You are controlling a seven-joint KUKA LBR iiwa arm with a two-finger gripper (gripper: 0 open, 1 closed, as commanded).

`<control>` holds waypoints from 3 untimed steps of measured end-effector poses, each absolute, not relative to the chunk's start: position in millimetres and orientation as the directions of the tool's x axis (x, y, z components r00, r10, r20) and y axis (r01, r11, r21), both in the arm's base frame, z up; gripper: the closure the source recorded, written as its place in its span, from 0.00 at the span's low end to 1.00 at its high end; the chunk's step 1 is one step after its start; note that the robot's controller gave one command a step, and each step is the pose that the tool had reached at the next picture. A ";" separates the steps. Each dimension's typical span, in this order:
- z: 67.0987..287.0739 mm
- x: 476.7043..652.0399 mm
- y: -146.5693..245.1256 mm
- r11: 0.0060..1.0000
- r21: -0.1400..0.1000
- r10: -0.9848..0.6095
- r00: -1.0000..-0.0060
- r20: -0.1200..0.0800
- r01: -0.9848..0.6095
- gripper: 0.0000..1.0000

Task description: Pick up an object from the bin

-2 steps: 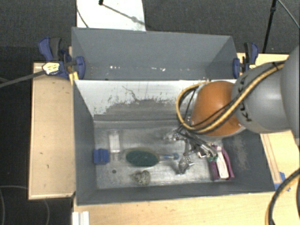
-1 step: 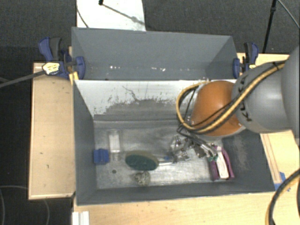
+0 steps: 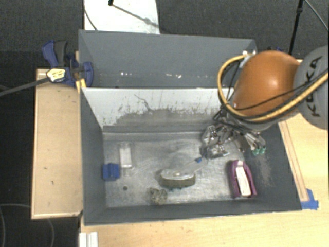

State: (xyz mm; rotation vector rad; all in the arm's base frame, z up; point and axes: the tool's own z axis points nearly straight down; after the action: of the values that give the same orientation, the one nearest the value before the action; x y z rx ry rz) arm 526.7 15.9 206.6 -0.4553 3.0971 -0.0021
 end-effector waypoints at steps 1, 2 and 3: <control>202.3 525.0 16.0 0.958 0.000 -0.287 -0.958 -0.003 -0.287 0.00; 85.1 571.2 22.0 0.803 -0.004 -0.596 -0.803 -0.010 -0.596 0.00; 76.6 585.2 -16.9 0.911 0.000 -0.413 -0.911 -0.022 -0.413 0.00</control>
Offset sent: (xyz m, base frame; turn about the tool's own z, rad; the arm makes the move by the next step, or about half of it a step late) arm 0.0000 0.0000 0.0000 0.0000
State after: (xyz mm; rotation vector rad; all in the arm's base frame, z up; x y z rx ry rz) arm 585.2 -16.9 76.6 -0.6586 3.0502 0.0066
